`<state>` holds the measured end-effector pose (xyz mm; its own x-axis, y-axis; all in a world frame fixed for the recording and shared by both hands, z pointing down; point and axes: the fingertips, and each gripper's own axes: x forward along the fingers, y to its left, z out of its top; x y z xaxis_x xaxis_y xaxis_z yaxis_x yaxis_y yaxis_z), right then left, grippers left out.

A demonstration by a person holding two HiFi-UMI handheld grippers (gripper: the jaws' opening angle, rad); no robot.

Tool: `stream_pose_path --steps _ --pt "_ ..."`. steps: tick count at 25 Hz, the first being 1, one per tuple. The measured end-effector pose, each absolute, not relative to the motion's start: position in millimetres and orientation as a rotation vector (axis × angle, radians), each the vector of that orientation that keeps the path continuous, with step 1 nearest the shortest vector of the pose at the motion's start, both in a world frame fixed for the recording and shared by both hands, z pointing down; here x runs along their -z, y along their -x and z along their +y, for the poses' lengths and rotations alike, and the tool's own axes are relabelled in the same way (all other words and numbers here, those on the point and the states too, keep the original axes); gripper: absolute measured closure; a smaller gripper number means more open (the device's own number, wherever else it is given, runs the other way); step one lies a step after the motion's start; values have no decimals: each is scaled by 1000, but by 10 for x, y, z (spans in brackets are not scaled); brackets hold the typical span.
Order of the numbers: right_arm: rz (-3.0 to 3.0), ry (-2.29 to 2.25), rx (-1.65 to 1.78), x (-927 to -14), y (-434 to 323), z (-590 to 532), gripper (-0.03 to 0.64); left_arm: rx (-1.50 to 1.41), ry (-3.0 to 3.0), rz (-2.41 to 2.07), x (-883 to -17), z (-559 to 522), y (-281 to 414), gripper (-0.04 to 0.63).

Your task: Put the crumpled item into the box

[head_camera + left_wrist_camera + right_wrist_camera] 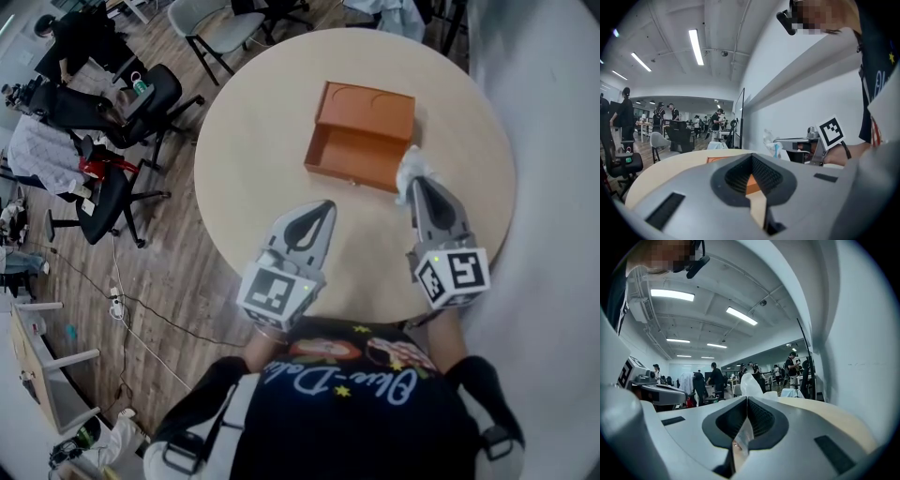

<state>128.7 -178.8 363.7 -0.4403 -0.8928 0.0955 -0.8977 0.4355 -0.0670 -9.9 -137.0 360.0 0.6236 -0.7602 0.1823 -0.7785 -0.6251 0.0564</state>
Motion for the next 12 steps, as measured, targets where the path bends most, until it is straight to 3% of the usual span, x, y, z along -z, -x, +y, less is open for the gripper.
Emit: stream_pose_path --steps 12 --pt "-2491 -1590 -245 -4088 -1150 -2303 615 -198 -2686 -1296 -3647 -1664 150 603"
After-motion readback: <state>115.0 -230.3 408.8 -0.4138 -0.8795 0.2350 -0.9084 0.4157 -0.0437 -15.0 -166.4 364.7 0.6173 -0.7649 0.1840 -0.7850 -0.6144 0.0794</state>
